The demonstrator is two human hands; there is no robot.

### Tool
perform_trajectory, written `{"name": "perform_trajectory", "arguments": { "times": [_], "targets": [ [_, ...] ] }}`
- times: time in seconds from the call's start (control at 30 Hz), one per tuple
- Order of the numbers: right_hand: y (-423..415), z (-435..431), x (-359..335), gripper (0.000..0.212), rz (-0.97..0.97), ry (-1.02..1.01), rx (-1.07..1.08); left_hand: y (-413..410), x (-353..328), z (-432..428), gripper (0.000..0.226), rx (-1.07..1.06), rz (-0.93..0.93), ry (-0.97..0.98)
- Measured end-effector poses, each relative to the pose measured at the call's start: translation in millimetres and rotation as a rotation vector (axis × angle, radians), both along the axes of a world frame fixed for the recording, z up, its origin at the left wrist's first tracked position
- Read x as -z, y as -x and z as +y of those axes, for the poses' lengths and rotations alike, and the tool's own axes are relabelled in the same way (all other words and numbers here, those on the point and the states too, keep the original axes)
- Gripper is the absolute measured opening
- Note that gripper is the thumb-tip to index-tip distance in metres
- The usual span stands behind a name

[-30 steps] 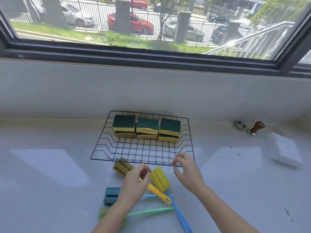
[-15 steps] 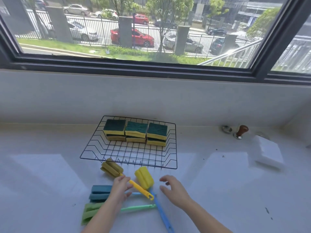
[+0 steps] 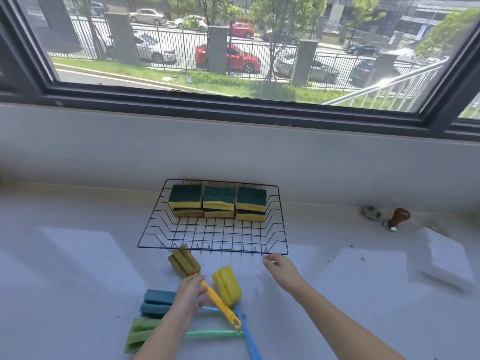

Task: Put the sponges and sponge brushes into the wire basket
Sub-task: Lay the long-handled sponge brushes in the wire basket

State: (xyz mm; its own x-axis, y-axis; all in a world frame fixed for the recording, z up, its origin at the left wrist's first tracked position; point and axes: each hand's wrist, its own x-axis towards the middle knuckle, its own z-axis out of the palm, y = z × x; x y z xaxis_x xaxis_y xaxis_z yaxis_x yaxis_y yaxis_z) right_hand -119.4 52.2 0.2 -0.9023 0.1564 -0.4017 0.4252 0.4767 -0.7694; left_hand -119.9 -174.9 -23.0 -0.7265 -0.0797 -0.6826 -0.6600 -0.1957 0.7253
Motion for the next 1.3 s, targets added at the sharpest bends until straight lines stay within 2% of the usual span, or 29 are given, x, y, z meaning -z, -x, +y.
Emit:
{"name": "perform_trajectory", "arguments": {
  "times": [0.13,0.2,0.27,0.37,0.47,0.57,0.63,0.67,0.7,0.8,0.93,1.03,1.13,1.3],
  "targets": [
    [-7.8,-2.0,11.0,0.014,0.027,-0.076,-0.062,4.7,5.9,1.5,0.019,-0.047,-0.018,-0.046],
    [-21.4,-6.6,21.2,0.003,-0.091,-0.095,-0.227,5.0,6.0,3.5,0.012,-0.054,-0.02,-0.049],
    [-37.7,-15.5,31.5,0.015,-0.216,-0.089,-0.41,3.7,6.3,5.3,0.01,-0.066,-0.006,-0.03],
    [-55.0,-28.9,42.4,0.025,-0.191,-0.176,-0.492,-5.4,7.8,8.9,0.016,-0.069,0.098,0.074],
    [-60.0,-35.1,42.8,0.026,-0.126,-0.303,-0.487,-20.5,8.4,7.6,0.018,-0.124,0.168,0.151],
    [-63.1,-37.4,41.6,0.023,-0.14,-0.328,-0.487,-30.3,5.1,5.5,0.013,-0.204,0.187,0.168],
    [-65.2,-37.4,39.9,0.016,-0.141,-0.307,-0.46,-35.0,0.1,5.9,0.001,-0.227,0.193,0.138],
    [-66.5,-36.3,39.0,0.008,-0.134,-0.274,-0.449,-37.0,-3.0,6.3,0.008,-0.236,0.197,0.134],
    [-68.1,-35.0,37.4,0.009,-0.125,-0.226,-0.439,-38.8,-4.6,6.4,0.014,-0.241,0.203,0.12],
    [-73.2,-30.6,32.9,0.021,-0.032,-0.098,-0.369,-45.4,-14.6,5.5,0.015,-0.278,0.185,0.019],
    [-73.9,-32.4,21.1,0.031,0.178,0.033,-0.163,-40.5,-31.5,11.0,0.023,-0.254,0.163,-0.099],
    [-57.6,-40.0,0.6,0.027,0.281,0.073,-0.119,-28.6,-52.1,16.9,0.014,-0.257,0.169,-0.189],
    [-31.2,-47.3,-24.2,0.026,0.336,0.101,-0.081,-13.7,-68.3,18.9,0.008,-0.324,0.1,-0.308],
    [17.4,-46.7,-51.9,0.024,0.351,0.041,-0.088,13.7,-84.2,22.7,0.022,-0.363,-0.012,-0.476]
  ]
}}
